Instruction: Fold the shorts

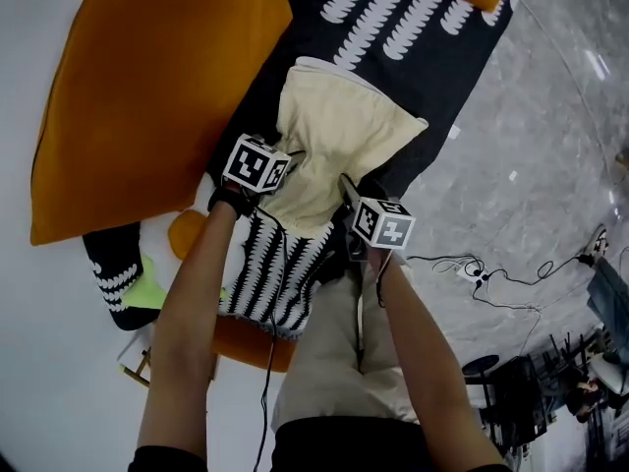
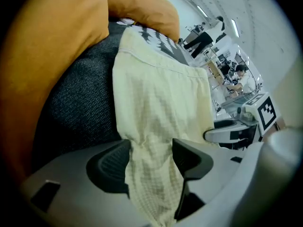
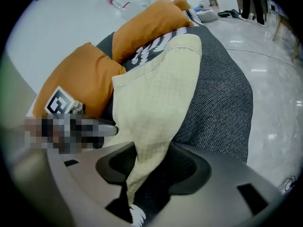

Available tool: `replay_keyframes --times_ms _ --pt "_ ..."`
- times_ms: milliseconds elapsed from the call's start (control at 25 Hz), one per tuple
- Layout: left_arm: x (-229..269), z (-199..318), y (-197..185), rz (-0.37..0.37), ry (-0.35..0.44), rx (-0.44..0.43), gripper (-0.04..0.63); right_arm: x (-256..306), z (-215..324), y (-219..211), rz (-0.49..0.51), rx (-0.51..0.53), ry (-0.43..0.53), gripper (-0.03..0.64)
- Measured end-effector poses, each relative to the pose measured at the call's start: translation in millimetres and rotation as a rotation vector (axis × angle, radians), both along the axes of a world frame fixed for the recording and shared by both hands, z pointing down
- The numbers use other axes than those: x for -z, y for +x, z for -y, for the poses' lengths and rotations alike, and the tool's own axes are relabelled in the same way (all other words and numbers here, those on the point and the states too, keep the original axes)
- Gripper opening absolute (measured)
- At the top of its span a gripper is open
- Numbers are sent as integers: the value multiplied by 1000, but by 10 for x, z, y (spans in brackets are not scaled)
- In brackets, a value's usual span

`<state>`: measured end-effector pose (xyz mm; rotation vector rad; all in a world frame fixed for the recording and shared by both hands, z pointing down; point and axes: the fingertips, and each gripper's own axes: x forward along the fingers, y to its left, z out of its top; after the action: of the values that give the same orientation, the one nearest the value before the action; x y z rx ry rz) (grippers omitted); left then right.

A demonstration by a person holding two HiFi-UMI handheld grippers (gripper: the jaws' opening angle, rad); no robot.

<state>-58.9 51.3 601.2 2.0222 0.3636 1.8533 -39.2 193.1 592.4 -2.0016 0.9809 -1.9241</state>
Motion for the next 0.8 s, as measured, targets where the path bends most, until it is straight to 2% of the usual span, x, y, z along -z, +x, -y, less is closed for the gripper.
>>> replay_keyframes --times_ms 120,200,280,320,360,440,640,800 --pt "-19 -131 52 -39 34 -87 295 -34 -41 21 6 11 17 140" --pt "-55 -216 32 -47 49 -102 278 -8 -65 -27 19 15 32 79" --pt "-53 -261 12 -35 15 -26 185 41 -77 -89 18 34 33 44" --pt "-28 -285 14 -24 -25 20 112 65 -77 -106 14 53 35 41" --pt "10 -309 35 -19 -70 59 75 88 -73 -98 11 70 41 40" --pt "153 -349 126 -49 -149 118 61 182 -67 -19 9 85 76 37" --pt "1100 -446 260 -273 -266 264 60 989 -254 228 -19 59 236 35" --pt "1787 -465 575 -454 -280 266 61 1660 -256 760 -110 106 325 35"
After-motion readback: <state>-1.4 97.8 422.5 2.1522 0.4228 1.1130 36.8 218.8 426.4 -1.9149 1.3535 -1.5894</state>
